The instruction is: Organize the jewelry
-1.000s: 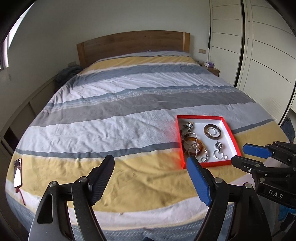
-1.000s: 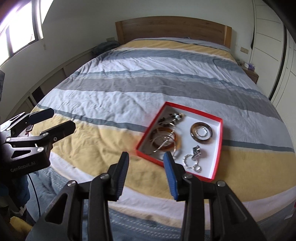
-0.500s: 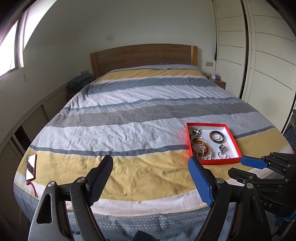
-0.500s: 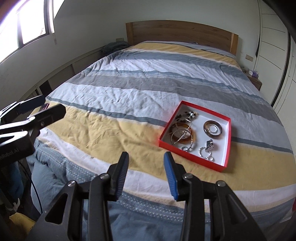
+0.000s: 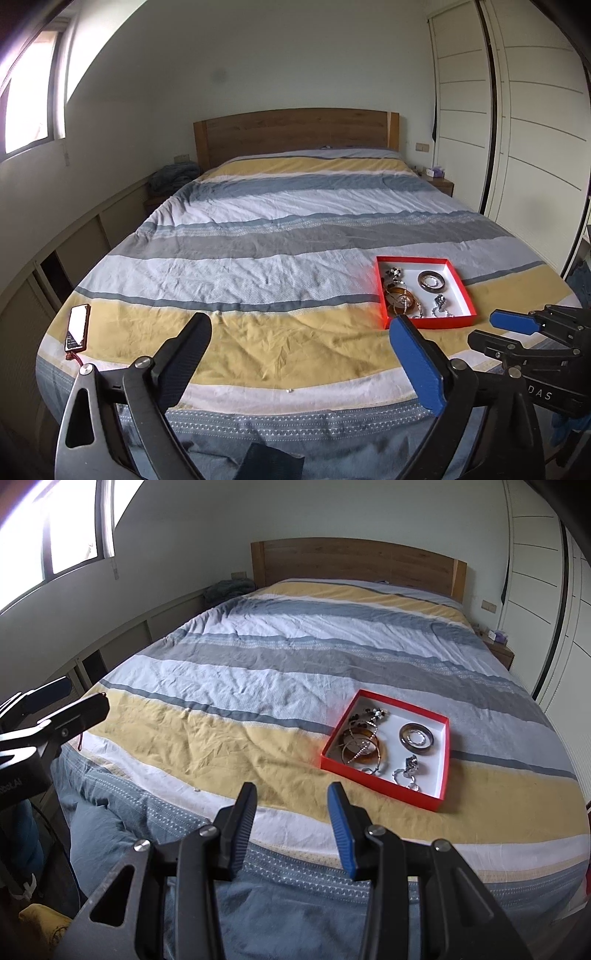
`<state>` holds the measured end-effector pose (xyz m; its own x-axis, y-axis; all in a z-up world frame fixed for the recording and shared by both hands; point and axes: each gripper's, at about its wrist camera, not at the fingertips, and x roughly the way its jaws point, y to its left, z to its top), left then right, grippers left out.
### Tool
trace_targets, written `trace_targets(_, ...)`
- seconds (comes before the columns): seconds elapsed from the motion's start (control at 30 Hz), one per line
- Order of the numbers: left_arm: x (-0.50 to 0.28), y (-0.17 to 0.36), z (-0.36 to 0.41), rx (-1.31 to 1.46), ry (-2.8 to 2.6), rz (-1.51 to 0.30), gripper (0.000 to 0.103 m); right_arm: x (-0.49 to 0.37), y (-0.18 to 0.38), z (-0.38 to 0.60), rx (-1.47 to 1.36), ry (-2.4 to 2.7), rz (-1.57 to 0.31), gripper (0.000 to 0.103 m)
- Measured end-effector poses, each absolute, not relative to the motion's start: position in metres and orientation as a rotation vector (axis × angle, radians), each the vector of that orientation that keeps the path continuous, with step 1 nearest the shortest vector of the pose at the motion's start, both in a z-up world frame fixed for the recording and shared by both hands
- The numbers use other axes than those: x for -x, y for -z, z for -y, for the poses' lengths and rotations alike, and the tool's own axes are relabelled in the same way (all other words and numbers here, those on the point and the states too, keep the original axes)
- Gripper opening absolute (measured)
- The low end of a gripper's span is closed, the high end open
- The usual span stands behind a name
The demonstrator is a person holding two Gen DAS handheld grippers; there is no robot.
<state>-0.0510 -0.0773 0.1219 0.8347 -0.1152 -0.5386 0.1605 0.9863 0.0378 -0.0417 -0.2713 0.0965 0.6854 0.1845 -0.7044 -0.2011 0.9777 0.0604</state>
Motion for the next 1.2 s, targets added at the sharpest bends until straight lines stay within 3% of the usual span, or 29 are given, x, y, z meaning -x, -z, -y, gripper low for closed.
trace_targets(0.23, 0.063, -0.126, 0.069, -0.073, 0.134, -0.543, 0.103, 0.053, -0.103, 0.272, 0.019, -0.222, -0.761, 0.044)
trace_targets(1.2, 0.059, -0.116, 0.069, -0.080, 0.140, -0.582, 0.103, 0.051, -0.093, 0.286, 0.002, -0.174, -0.776, 0.049)
